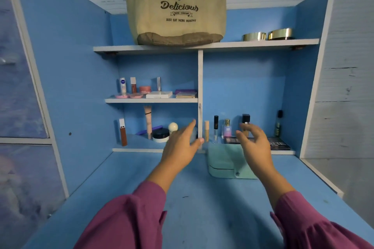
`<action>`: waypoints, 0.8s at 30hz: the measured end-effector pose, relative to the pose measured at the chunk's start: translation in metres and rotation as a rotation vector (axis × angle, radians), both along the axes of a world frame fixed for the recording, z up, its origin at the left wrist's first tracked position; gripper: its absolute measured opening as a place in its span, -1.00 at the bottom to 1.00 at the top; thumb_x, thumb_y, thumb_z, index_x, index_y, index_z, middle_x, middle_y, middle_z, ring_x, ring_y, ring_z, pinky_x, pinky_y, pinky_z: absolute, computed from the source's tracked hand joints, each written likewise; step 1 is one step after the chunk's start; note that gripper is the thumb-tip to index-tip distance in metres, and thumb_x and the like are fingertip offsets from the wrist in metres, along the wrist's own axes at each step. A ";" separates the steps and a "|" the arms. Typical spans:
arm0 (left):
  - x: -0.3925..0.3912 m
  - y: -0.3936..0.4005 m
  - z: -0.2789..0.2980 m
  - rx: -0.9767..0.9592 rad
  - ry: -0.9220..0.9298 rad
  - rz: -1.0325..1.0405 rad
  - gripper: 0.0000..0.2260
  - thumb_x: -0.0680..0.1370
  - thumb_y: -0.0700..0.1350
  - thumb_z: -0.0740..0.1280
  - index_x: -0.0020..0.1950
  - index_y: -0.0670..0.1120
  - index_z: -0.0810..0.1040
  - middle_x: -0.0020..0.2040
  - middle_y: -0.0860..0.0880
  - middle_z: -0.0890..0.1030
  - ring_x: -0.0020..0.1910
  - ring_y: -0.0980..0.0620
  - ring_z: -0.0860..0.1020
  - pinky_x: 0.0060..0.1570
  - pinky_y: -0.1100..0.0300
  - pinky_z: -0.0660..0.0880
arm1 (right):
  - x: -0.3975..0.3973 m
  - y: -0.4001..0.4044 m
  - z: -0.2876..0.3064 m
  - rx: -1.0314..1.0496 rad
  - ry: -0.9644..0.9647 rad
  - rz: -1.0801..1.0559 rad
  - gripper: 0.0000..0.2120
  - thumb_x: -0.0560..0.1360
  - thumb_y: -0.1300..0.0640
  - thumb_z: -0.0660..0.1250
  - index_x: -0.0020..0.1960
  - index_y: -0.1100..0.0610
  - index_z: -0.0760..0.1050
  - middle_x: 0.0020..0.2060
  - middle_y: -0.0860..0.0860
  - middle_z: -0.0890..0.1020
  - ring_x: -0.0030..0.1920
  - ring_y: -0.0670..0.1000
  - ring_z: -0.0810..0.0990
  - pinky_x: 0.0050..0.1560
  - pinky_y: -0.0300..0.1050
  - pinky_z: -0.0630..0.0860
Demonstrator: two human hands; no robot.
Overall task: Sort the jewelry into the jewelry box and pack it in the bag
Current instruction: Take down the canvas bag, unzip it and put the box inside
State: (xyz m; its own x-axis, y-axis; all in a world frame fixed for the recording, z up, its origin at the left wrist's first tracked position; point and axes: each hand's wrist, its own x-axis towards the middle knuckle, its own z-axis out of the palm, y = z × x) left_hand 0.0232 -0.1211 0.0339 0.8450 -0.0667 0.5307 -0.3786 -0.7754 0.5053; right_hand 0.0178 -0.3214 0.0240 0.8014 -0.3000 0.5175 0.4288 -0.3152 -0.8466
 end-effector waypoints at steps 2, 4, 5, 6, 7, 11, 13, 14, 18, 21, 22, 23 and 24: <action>0.008 0.011 0.035 0.011 -0.079 0.038 -0.45 0.57 0.08 0.28 0.52 0.04 0.19 0.40 -0.06 0.40 0.35 -0.11 0.35 0.28 0.00 0.35 | 0.003 0.012 0.035 -0.013 -0.052 0.028 -0.73 0.52 0.12 0.33 0.22 0.06 0.52 0.31 -0.03 0.45 0.35 -0.06 0.37 0.35 -0.10 0.30; 0.015 0.022 0.074 0.016 -0.169 0.080 -0.46 0.57 0.08 0.27 0.52 0.02 0.21 0.44 -0.05 0.36 0.39 -0.11 0.32 0.33 -0.03 0.32 | 0.008 0.023 0.073 -0.023 -0.110 0.052 -0.71 0.53 0.10 0.32 0.25 0.03 0.50 0.29 -0.05 0.45 0.33 -0.12 0.35 0.35 -0.15 0.27; 0.018 0.027 0.095 0.019 -0.217 0.103 -0.46 0.57 0.08 0.27 0.51 0.01 0.22 0.44 -0.06 0.36 0.40 -0.12 0.31 0.33 -0.03 0.31 | 0.011 0.029 0.093 -0.025 -0.135 0.069 -0.70 0.53 0.08 0.31 0.25 0.01 0.49 0.28 -0.07 0.45 0.32 -0.11 0.36 0.34 -0.14 0.28; 0.020 0.032 0.116 0.020 -0.260 0.126 -0.46 0.57 0.08 0.27 0.51 0.01 0.23 0.44 -0.08 0.37 0.40 -0.13 0.31 0.33 -0.04 0.30 | 0.013 0.034 0.113 -0.026 -0.157 0.089 -0.70 0.53 0.06 0.31 0.26 -0.01 0.48 0.26 -0.08 0.44 0.30 -0.09 0.37 0.33 -0.12 0.30; 0.022 0.037 0.136 0.017 -0.295 0.152 -0.46 0.57 0.09 0.27 0.51 0.00 0.23 0.44 -0.09 0.36 0.39 -0.14 0.31 0.33 -0.04 0.30 | 0.016 0.039 0.132 -0.022 -0.175 0.112 -0.69 0.53 0.05 0.30 0.27 -0.01 0.46 0.26 -0.09 0.44 0.28 -0.10 0.38 0.31 -0.12 0.31; 0.034 0.059 0.202 -0.012 -0.388 0.245 -0.46 0.55 0.10 0.28 0.49 -0.01 0.26 0.41 -0.12 0.39 0.35 -0.18 0.34 0.30 -0.06 0.33 | 0.033 0.052 0.202 0.019 -0.236 0.171 -0.62 0.51 0.04 0.32 0.32 0.02 0.44 0.26 -0.04 0.45 0.16 -0.16 0.41 0.15 -0.21 0.35; 0.044 0.070 0.225 -0.035 -0.415 0.282 -0.45 0.54 0.11 0.29 0.48 -0.04 0.27 0.36 -0.16 0.42 0.32 -0.20 0.37 0.29 -0.08 0.35 | 0.043 0.055 0.230 0.011 -0.236 0.172 -0.58 0.51 0.03 0.32 0.35 0.01 0.40 0.25 -0.01 0.43 0.05 -0.18 0.43 0.07 -0.22 0.38; 0.050 0.075 0.234 -0.042 -0.418 0.304 -0.45 0.54 0.11 0.30 0.48 -0.04 0.27 0.35 -0.18 0.42 0.31 -0.22 0.37 0.28 -0.08 0.35 | 0.049 0.056 0.241 0.004 -0.237 0.162 -0.56 0.50 0.04 0.32 0.36 0.02 0.39 0.27 0.01 0.42 0.08 -0.14 0.44 0.08 -0.18 0.41; 0.079 0.089 0.256 -0.073 -0.358 0.361 -0.41 0.52 0.18 0.29 0.50 0.07 0.22 0.35 -0.22 0.39 0.29 -0.26 0.38 0.29 -0.11 0.35 | 0.077 0.057 0.274 -0.027 -0.213 0.119 -0.47 0.49 0.06 0.35 0.42 0.01 0.30 0.39 0.06 0.29 0.22 0.01 0.40 0.13 -0.12 0.36; 0.094 0.091 0.264 -0.123 -0.236 0.368 -0.35 0.48 0.29 0.25 0.51 0.25 0.08 0.44 -0.26 0.24 0.38 -0.29 0.28 0.36 -0.16 0.27 | 0.101 0.057 0.285 -0.074 -0.124 0.103 -0.34 0.46 0.01 0.39 0.47 -0.10 0.19 0.41 0.10 0.21 0.24 0.09 0.40 0.18 -0.08 0.38; 0.099 0.091 0.264 -0.124 -0.182 0.374 -0.33 0.47 0.33 0.24 0.50 0.30 0.01 0.48 -0.28 0.15 0.43 -0.32 0.20 0.39 -0.18 0.21 | 0.108 0.056 0.286 -0.101 -0.083 0.097 -0.31 0.45 -0.01 0.40 0.48 -0.13 0.15 0.41 0.11 0.19 0.24 0.11 0.40 0.16 -0.09 0.37; 0.103 0.091 0.264 -0.117 -0.133 0.382 -0.31 0.46 0.37 0.22 0.49 0.33 -0.04 0.51 -0.30 0.08 0.46 -0.32 0.14 0.41 -0.21 0.15 | 0.115 0.056 0.287 -0.128 -0.045 0.089 -0.27 0.44 -0.04 0.41 0.49 -0.16 0.11 0.41 0.12 0.18 0.26 0.13 0.40 0.15 -0.09 0.35; 0.106 0.091 0.263 -0.115 -0.099 0.390 -0.29 0.44 0.40 0.20 0.49 0.35 -0.08 0.52 -0.30 0.05 0.47 -0.33 0.12 0.41 -0.23 0.11 | 0.122 0.056 0.287 -0.157 -0.016 0.078 -0.24 0.43 -0.06 0.42 0.50 -0.17 0.08 0.41 0.13 0.19 0.28 0.16 0.39 0.18 -0.07 0.35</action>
